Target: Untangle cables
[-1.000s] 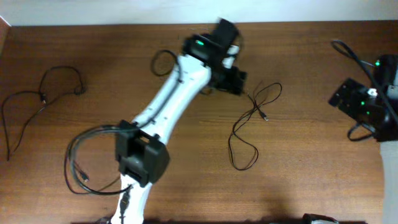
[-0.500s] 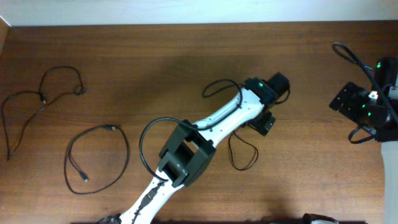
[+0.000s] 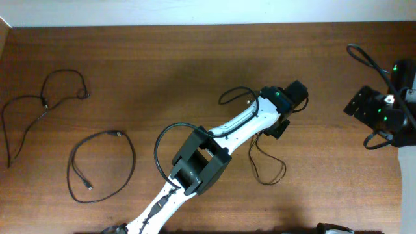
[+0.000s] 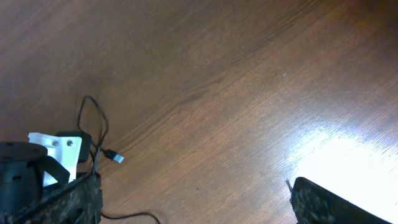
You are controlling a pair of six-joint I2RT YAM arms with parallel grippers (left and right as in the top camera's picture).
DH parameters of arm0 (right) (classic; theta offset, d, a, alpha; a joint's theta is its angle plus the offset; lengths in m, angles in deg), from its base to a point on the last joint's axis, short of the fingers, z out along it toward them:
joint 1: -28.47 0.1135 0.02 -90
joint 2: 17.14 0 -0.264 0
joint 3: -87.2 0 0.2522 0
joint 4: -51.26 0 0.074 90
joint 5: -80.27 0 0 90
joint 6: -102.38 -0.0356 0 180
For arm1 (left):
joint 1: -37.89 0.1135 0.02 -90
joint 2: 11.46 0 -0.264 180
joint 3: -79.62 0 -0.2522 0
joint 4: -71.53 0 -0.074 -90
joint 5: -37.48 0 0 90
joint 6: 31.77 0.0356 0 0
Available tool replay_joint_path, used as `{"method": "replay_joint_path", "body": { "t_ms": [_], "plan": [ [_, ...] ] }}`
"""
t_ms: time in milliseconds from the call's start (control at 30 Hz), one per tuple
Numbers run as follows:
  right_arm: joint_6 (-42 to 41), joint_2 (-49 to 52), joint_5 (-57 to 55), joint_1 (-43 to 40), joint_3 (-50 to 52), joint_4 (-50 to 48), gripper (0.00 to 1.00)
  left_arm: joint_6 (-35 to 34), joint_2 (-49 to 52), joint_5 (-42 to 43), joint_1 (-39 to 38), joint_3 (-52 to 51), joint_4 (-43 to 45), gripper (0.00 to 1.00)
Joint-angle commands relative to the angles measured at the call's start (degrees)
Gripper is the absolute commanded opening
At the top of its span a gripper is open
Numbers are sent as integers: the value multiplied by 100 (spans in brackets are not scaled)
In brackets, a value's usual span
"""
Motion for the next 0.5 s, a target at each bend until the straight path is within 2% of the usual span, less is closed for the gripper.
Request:
{"method": "replay_joint_path", "body": {
  "t_ms": [0, 167, 267, 400, 467],
  "plan": [
    [-2, 46, -92, -22, -74, 0, 99, 28, 466, -911, 245, -15, 7, 0],
    [-2, 50, -92, -22, -74, 2, 99, -13, 13, -2238, 992, 645, -192, 0],
    [-2, 50, -92, -22, -72, 2, 99, -11, -411, -2304, 1751, 1266, -203, 0],
    [-4, 52, -87, -15, -70, 4, 98, -15, -562, -2299, 2634, 1696, -181, 0],
    [-7, 87, -85, -17, -70, 2, 99, -13, -562, -2282, 3316, 1794, -50, 0]
  ]
}}
